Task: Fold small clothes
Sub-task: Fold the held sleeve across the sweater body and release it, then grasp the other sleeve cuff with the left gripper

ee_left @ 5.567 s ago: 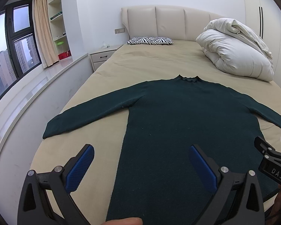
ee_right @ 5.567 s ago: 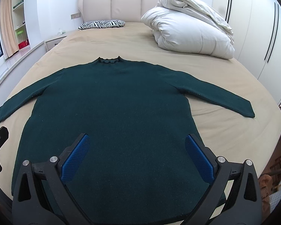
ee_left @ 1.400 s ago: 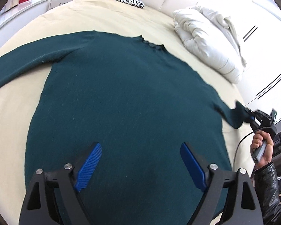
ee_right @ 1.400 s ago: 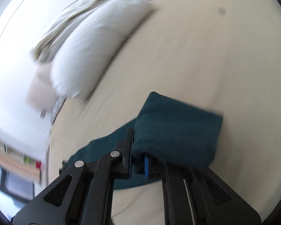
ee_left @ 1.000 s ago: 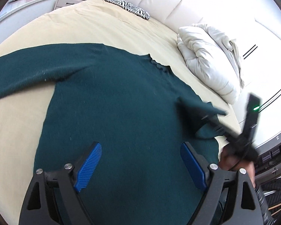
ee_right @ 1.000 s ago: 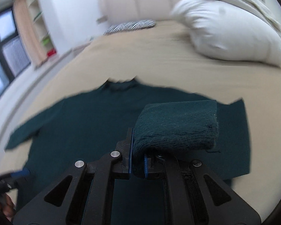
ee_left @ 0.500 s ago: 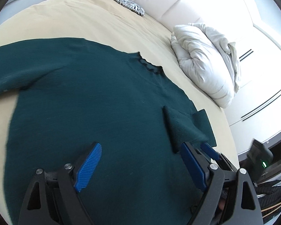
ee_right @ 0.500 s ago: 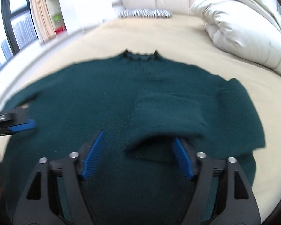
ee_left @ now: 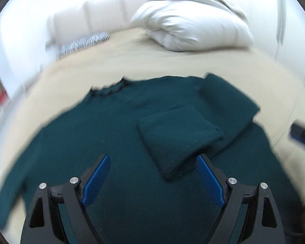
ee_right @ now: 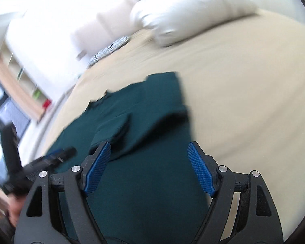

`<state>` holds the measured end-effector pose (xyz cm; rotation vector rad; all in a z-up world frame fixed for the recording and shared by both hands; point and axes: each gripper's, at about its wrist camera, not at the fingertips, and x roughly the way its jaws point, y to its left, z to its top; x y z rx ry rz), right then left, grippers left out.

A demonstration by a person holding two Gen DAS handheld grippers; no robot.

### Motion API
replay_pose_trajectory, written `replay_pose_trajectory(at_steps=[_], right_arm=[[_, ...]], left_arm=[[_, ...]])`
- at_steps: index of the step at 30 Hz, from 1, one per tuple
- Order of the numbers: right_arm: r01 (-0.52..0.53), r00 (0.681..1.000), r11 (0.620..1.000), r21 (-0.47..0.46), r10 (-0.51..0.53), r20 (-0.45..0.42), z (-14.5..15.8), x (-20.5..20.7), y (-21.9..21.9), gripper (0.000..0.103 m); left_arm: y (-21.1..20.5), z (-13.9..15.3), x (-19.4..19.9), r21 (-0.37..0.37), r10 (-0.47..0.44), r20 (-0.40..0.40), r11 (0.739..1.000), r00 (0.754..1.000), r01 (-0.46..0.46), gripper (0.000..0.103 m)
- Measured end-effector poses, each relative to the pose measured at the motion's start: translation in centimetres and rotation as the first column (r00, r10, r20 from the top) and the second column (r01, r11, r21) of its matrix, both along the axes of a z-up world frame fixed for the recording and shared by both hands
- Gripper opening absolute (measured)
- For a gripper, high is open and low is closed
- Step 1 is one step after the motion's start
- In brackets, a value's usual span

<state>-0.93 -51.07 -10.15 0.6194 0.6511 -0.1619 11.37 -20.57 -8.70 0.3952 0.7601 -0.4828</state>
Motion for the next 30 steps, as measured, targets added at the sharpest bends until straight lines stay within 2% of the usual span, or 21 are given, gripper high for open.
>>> replay_pose_trajectory(at_steps=[1,3,5,6,7,8,10,12,14,17,18,19,20,23,25,27,30], right_arm=[[0.014,1.0,1.0,0.014,-0.015,0.003,-0.2,-0.7,-0.6,0.077],[0.025,1.0,0.999,0.036,-0.025,0.005,-0.7,-2.0,-1.5,0.077],[0.03,1.0,0.998,0.053,-0.03,0.003,-1.3,-2.6,-1.7,0.077],[0.026,1.0,0.998,0.062,-0.027,0.002,-1.4,-2.6,-1.4,0.077],[0.024,1.0,0.997,0.07,-0.024,-0.001,-1.7,-2.4,-1.2,0.077],[0.024,1.0,0.997,0.074,-0.024,-0.007,-1.8,-1.7,-0.9,0.077],[0.016,1.0,0.997,0.078,-0.015,-0.007,-2.0,-1.7,-0.7,0.077],[0.01,1.0,0.997,0.073,-0.009,-0.008,-2.1,-1.6,-0.4,0.077],[0.003,1.0,0.997,0.072,-0.003,-0.012,-2.4,-1.5,-0.1,0.077],[0.0,1.0,0.997,0.081,0.001,-0.02,-2.7,-1.2,0.2,0.077],[-0.001,1.0,0.997,0.08,0.003,-0.02,-2.8,-1.1,0.4,0.077],[-0.003,1.0,0.997,0.076,0.005,-0.02,-2.8,-1.1,0.6,0.077],[-0.007,1.0,0.997,0.073,0.008,-0.021,-2.7,-1.0,0.7,0.077],[-0.022,0.999,0.998,0.062,0.024,-0.028,-2.7,-0.6,1.4,0.077],[-0.032,0.999,0.998,0.048,0.033,-0.033,-2.6,-0.4,1.8,0.077],[-0.036,0.999,0.999,0.04,0.038,-0.037,-2.5,-0.2,2.0,0.077],[-0.042,0.998,0.999,0.03,0.043,-0.041,-2.4,0.5,2.0,0.077]], left_arm=[[-1.4,-0.5,-0.7,0.073,-0.023,0.062,0.997,0.998,0.018,0.088],[-3.0,-1.2,-1.2,0.154,-0.05,0.134,0.988,0.99,0.029,0.088],[-4.0,-1.8,-0.4,0.189,-0.051,0.166,0.982,0.985,0.019,0.088],[-4.1,-2.0,0.3,0.186,-0.038,0.153,0.983,0.988,0.009,0.084],[-3.9,-2.1,1.2,0.164,-0.019,0.122,0.987,0.992,-0.001,0.075],[-3.6,-2.0,2.2,0.133,0.002,0.086,0.991,0.996,-0.014,0.069],[-3.0,-1.8,3.5,0.066,0.044,0.021,0.997,0.999,-0.045,0.047],[-1.2,-1.3,5.0,-0.044,0.097,-0.061,0.994,0.993,-0.1,0.037],[1.3,-0.9,6.2,-0.158,0.161,-0.124,0.971,0.979,-0.179,0.037],[5.6,-1.7,7.3,-0.313,0.234,-0.269,0.896,0.934,-0.314,0.037],[7.1,-2.5,7.7,-0.35,0.25,-0.334,0.862,0.909,-0.366,0.045],[8.1,-3.1,7.9,-0.366,0.257,-0.381,0.84,0.888,-0.4,0.051],[8.8,-3.5,7.9,-0.392,0.245,-0.408,0.823,0.879,-0.412,0.054],[10.0,-3.6,7.9,-0.453,0.202,-0.434,0.793,0.878,-0.407,0.06],[10.7,-3.2,8.2,-0.488,0.189,-0.447,0.767,0.874,-0.416,0.073],[11.3,-2.8,8.4,-0.5,0.193,-0.441,0.758,0.877,-0.418,0.076],[12.1,-2.7,9.2,-0.519,0.185,-0.439,0.747,0.879,-0.416,0.074]])
